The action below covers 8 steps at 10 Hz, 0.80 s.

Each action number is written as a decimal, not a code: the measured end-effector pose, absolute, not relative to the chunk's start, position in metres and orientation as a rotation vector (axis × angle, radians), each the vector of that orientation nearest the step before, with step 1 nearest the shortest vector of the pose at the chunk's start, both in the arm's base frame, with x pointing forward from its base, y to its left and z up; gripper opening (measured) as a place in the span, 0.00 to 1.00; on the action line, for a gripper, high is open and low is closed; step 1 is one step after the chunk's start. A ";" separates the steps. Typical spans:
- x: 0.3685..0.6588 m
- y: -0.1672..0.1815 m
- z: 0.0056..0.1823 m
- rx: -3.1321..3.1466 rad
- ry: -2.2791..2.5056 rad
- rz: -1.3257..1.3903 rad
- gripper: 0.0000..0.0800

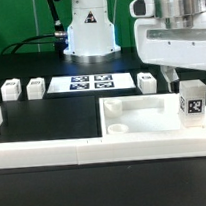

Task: Assemble square table

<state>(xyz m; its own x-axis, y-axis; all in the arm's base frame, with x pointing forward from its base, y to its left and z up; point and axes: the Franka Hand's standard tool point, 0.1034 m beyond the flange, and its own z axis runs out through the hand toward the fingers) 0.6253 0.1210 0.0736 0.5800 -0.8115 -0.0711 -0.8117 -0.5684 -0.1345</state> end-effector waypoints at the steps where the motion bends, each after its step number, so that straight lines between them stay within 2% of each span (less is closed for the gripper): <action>1: 0.625 0.120 0.073 -2.698 1.288 -0.005 0.81; 3: 0.626 0.120 0.074 -2.818 1.024 -0.034 0.81; 6: 0.635 0.114 0.078 -3.038 0.206 -0.097 0.81; 8: 0.635 0.114 0.078 -3.053 0.014 -0.106 0.81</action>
Offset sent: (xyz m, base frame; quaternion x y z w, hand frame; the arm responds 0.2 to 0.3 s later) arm 0.0135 0.0001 0.0165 -0.0306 0.0538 -0.4187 0.9060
